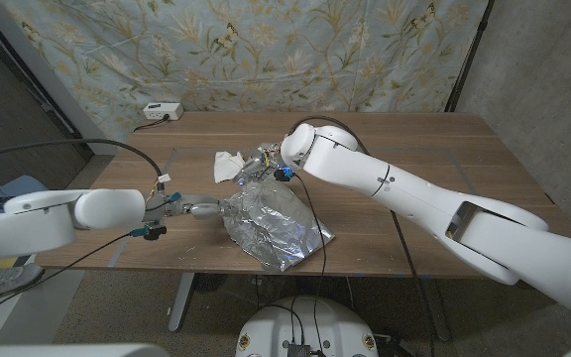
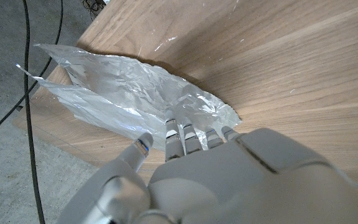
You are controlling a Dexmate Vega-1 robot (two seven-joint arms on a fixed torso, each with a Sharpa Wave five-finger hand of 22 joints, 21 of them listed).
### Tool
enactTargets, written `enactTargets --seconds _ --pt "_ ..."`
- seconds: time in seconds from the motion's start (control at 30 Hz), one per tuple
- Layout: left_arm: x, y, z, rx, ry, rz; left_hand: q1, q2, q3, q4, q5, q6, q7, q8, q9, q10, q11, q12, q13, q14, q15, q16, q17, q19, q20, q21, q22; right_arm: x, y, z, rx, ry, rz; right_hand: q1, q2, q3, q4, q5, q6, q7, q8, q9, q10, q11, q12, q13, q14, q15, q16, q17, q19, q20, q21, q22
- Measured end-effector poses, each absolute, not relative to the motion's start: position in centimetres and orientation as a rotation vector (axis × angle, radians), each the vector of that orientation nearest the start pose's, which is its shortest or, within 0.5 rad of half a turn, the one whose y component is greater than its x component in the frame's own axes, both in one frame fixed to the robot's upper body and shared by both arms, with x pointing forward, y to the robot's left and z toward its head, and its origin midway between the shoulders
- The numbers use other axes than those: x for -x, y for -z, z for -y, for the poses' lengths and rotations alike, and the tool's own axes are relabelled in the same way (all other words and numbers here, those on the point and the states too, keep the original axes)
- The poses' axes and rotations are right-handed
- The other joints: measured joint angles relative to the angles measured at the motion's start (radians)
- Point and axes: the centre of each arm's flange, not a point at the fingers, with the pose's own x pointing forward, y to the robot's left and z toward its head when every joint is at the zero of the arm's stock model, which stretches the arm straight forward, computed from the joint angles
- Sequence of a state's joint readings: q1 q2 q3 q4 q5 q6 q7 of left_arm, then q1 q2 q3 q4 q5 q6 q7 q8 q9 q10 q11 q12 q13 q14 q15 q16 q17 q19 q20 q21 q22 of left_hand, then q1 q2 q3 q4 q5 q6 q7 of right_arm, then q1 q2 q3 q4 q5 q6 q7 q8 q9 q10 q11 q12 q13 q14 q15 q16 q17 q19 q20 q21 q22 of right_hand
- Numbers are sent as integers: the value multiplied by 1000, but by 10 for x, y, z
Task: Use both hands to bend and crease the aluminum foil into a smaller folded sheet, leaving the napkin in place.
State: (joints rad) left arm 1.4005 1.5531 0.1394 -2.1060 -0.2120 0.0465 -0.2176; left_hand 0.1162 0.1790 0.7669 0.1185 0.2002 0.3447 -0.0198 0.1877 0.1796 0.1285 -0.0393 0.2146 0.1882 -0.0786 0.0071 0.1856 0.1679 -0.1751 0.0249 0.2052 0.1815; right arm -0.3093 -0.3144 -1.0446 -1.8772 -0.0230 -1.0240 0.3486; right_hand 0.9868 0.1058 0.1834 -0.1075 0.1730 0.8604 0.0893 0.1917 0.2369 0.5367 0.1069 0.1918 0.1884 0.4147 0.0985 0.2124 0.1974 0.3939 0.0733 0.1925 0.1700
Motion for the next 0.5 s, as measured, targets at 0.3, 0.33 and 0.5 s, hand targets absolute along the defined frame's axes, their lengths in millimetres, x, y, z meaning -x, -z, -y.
enactTargets --seconds 0.3,0.33,0.5 --pt "-474 43 -314 -1357 587 208 5 5 -4 -4 0 0 0 0 0 0 0 0 0 6 5 0 0 0 0 8 0 -544 -45 -49 1081 -611 155 -4 4 0 0 0 -9 9 0 0 -5 6 0 0 0 0 0 0 -5 5 0 0" --pt "-474 45 -314 -1364 593 195 5 5 -4 -4 0 0 0 0 0 0 0 0 0 9 2 0 0 0 0 8 0 -544 -45 -49 1080 -611 155 -4 4 0 0 2 -11 11 0 -3 -4 11 0 0 0 0 0 0 -5 5 0 0" --pt "-473 43 -317 -1369 594 179 5 5 -4 -4 0 0 0 0 0 0 0 0 0 11 0 0 0 4 4 8 0 -546 -47 -46 1070 -612 155 -4 4 0 0 5 -11 11 0 -5 -5 13 0 0 0 0 0 0 -5 5 0 0"
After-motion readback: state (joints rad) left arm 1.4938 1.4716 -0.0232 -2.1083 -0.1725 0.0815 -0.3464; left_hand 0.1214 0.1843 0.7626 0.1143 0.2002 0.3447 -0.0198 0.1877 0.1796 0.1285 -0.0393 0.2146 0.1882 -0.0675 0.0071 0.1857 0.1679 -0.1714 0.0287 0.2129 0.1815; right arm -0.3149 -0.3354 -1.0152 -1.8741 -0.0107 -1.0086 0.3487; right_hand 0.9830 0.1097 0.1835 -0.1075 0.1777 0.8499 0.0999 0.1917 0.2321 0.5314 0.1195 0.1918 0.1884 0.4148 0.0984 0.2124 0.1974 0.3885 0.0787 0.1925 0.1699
